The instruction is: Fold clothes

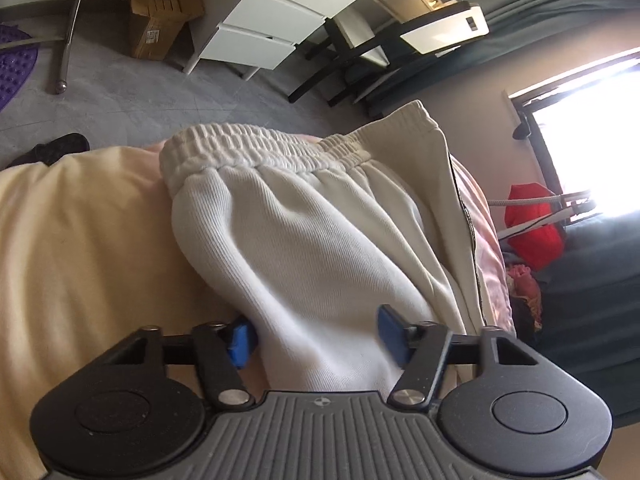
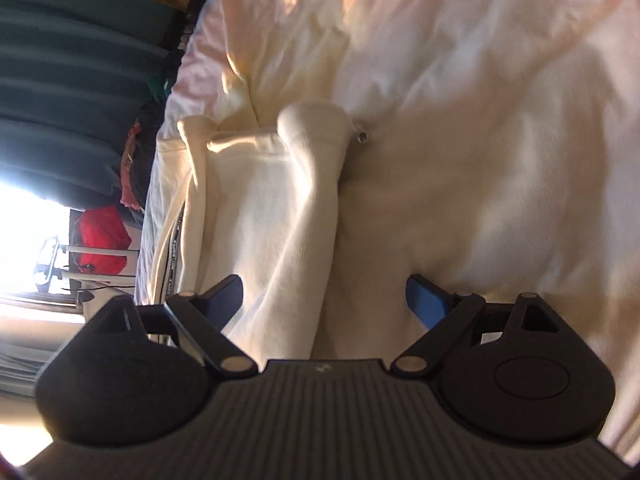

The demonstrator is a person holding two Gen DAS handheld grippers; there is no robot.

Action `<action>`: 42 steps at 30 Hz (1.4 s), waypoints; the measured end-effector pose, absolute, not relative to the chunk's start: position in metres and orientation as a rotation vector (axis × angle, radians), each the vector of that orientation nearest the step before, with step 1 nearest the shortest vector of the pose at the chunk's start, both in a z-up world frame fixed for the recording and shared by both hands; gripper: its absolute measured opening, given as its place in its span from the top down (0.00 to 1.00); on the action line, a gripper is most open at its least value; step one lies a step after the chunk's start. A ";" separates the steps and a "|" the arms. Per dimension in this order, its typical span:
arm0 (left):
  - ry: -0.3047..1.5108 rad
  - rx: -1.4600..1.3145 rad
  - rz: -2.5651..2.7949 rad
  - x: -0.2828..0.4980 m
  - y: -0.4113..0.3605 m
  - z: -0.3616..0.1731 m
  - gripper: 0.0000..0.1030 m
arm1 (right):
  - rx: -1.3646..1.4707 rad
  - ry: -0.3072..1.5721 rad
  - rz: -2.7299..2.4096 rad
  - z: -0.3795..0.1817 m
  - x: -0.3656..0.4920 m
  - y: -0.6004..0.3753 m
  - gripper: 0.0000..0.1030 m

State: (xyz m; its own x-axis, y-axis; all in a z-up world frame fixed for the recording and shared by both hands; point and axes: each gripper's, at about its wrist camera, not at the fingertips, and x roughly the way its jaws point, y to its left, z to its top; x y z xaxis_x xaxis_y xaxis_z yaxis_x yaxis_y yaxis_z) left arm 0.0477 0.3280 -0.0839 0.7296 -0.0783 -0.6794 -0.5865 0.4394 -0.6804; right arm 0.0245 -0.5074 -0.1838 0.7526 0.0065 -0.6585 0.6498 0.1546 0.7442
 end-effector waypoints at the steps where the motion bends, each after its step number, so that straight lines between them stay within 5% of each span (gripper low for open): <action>1: 0.709 -1.090 0.354 0.048 0.329 -0.085 0.56 | 1.361 0.590 -0.498 -0.185 0.026 -0.510 0.13; 2: 0.707 -1.094 0.357 0.049 0.330 -0.086 0.65 | 1.366 0.584 -0.495 -0.186 0.029 -0.513 0.28; 6: 0.659 -1.100 0.352 0.048 0.333 -0.085 0.80 | 1.321 0.564 -0.514 -0.186 0.044 -0.526 0.48; 9: 0.584 -1.038 0.350 0.045 0.328 -0.070 0.91 | 1.223 0.535 -0.531 -0.181 0.052 -0.535 0.91; 11: 0.514 -0.963 0.340 0.046 0.320 -0.055 0.92 | 1.175 0.506 -0.519 -0.174 0.051 -0.536 0.94; 22: 0.390 -0.980 0.340 0.000 0.308 -0.023 0.95 | 0.994 0.246 -0.591 -0.120 0.000 -0.526 0.95; 28: 0.563 -0.979 0.407 -0.011 0.310 -0.032 0.92 | 1.089 0.448 -0.746 -0.148 -0.016 -0.547 0.92; 31: 0.599 -0.944 0.437 -0.015 0.307 -0.029 0.77 | 1.194 0.513 -0.758 -0.168 -0.021 -0.556 0.90; 33: 0.584 -0.922 0.446 -0.021 0.304 -0.024 0.61 | 1.215 0.498 -0.762 -0.168 -0.027 -0.558 0.82; 35: 0.568 -0.895 0.457 -0.027 0.300 -0.017 0.52 | 1.151 0.466 -0.807 -0.157 -0.030 -0.551 0.45; 37: 0.541 -0.847 0.449 -0.027 0.290 -0.007 0.49 | 1.071 0.409 -0.851 -0.142 -0.034 -0.544 0.30; 42: 0.477 -0.716 0.392 -0.016 0.258 0.019 0.25 | 0.889 0.299 -0.815 -0.113 -0.027 -0.532 0.30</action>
State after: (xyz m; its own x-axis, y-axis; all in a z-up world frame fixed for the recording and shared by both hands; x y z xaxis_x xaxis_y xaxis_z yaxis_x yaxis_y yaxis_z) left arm -0.0160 0.2582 0.0193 0.8233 0.1773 -0.5391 -0.4942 0.6910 -0.5275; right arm -0.0265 -0.5322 -0.1126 0.6693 -0.5045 -0.5455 0.7375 0.3615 0.5705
